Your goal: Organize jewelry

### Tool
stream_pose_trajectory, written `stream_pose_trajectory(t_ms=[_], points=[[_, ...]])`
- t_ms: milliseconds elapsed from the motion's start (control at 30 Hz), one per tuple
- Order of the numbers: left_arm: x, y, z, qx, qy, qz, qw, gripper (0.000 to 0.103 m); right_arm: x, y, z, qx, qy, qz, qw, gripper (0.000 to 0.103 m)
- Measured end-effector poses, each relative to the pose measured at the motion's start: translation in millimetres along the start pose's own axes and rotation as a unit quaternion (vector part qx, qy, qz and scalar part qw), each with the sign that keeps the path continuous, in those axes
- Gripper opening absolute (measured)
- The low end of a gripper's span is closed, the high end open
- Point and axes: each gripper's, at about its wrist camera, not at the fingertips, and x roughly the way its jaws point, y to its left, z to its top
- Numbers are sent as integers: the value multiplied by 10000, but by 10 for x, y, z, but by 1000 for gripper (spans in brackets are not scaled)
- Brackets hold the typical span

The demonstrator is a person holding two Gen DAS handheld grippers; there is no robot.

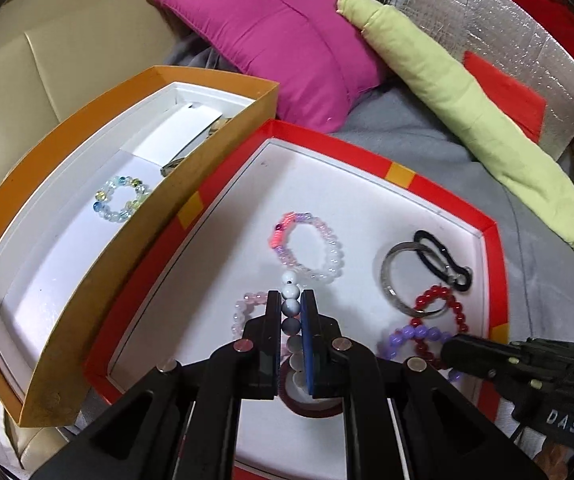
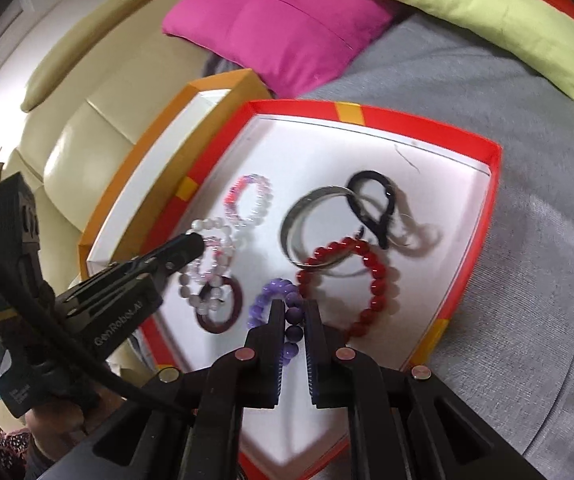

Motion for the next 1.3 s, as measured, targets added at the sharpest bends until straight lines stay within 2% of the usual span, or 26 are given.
stream_pose_trajectory(t_ms=[367, 533, 1033, 1300], points=[[-12, -7, -12, 49, -27, 234, 9997, 10, 31, -26, -5, -70, -4, -130, 9999, 10], [-40, -56, -14, 90, -50, 297, 9995, 10, 22, -71, 4, 49, 76, -155, 9998, 13], [-92, -38, -2, 65, -112, 441, 9989, 10, 17, -60, -6, 25, 101, -201, 9997, 13], [-80, 66, 5, -163, 58, 492, 9986, 10, -11, -105, -10, 205, 148, -162, 9995, 13]])
